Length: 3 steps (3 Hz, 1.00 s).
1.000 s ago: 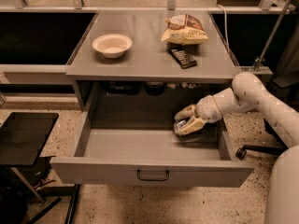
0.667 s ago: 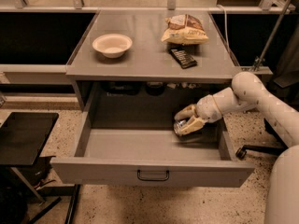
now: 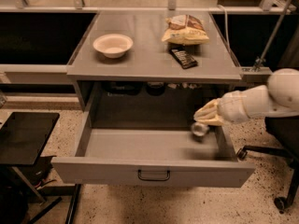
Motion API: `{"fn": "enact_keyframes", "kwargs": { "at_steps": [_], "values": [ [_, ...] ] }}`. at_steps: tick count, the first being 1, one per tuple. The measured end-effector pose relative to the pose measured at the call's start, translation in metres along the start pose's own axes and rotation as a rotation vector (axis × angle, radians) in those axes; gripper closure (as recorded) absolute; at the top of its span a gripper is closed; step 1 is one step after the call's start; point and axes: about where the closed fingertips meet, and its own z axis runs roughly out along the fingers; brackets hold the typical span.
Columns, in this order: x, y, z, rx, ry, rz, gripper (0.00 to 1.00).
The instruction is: Pick pepsi can from top drawer and place on counter
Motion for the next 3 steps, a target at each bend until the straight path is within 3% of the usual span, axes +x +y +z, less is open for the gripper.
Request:
{"fn": "enact_keyframes", "kwargs": {
  "at_steps": [1,2,3],
  "values": [
    [-0.0114,0.0082,-0.0334,0.088,0.047,-0.014,1.0],
    [-0.0111,0.0083,-0.0334,0.088,0.047,-0.013,1.0],
    [-0.0111,0.0083,-0.0334,0.088,0.047,-0.013,0.82]
  ]
}}
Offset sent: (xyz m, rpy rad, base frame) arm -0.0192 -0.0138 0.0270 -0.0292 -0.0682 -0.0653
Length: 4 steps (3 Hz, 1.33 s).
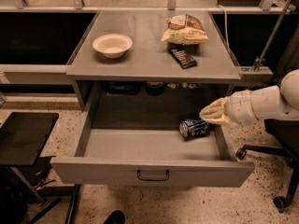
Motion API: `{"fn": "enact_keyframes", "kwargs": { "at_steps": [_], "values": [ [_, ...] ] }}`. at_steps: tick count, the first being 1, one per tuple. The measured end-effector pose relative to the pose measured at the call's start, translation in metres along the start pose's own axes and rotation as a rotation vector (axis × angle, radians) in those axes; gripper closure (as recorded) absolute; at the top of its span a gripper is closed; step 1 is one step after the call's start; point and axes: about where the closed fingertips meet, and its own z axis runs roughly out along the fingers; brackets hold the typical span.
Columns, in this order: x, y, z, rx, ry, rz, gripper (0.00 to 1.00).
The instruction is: Pick pepsi can from top drawer and place on counter
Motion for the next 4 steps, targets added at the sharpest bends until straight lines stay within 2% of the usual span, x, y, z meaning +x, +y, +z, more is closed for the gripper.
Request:
{"fn": "enact_keyframes", "kwargs": {
  "at_steps": [3,4],
  "values": [
    [0.0,0.0,0.0001,0.0,0.0,0.0,0.13],
    [0.0,0.0,0.0001,0.0,0.0,0.0,0.0]
  ]
}}
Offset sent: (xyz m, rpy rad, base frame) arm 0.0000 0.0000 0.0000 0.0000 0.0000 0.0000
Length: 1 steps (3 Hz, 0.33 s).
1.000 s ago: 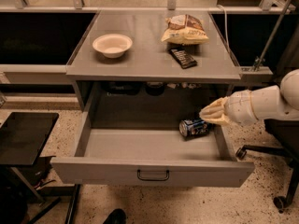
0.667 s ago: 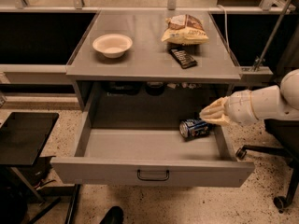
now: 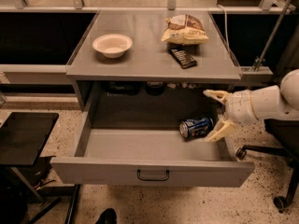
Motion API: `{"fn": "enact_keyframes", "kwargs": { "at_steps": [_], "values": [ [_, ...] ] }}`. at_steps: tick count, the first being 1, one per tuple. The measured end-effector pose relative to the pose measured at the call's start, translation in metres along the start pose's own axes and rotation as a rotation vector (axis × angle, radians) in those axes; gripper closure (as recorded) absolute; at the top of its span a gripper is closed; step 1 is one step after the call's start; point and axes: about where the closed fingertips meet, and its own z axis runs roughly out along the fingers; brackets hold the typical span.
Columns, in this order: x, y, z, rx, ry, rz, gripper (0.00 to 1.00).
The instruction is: Pick pepsi can from top drawer and place on counter
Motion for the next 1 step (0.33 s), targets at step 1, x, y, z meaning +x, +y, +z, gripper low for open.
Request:
{"fn": "enact_keyframes", "kwargs": {
  "at_steps": [1],
  "values": [
    [0.0,0.0,0.0,0.0,0.0,0.0,0.0]
  ]
}}
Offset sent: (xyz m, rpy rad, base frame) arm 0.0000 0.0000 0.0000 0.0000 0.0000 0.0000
